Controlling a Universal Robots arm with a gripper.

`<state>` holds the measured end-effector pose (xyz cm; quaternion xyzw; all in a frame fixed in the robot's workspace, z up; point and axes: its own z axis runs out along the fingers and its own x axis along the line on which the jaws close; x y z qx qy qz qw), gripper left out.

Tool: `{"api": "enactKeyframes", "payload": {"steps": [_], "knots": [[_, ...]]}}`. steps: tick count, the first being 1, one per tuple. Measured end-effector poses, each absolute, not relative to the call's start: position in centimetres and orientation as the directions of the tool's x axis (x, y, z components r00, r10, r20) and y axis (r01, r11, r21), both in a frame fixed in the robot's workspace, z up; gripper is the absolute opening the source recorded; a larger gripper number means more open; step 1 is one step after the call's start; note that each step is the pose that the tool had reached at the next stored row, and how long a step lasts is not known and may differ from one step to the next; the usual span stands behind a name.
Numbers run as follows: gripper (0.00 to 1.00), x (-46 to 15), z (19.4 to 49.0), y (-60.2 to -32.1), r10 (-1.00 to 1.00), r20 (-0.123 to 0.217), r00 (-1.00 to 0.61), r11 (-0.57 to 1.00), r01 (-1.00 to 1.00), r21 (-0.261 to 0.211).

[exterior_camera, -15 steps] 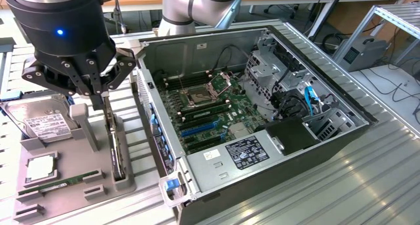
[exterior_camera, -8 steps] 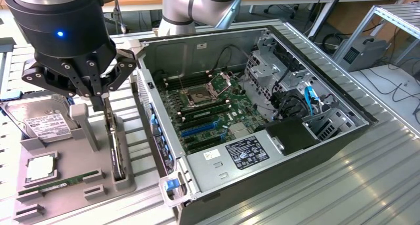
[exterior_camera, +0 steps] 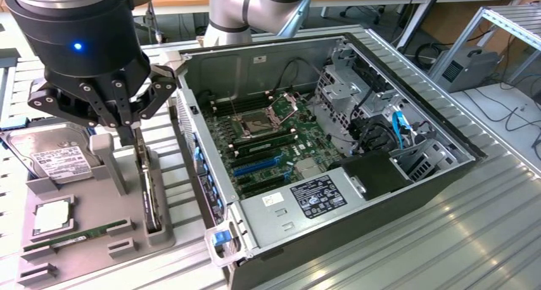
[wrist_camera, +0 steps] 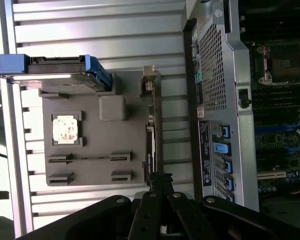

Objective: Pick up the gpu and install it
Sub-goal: 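Reach for the gpu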

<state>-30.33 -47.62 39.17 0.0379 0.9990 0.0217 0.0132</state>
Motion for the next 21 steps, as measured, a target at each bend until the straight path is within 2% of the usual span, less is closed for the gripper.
{"api": "enactKeyframes", "payload": {"steps": [21], "knots": [[0.11, -30.3, 39.1, -48.8, 0.076, -0.025, -0.997, 0.996, 0.075, 0.044]]}}
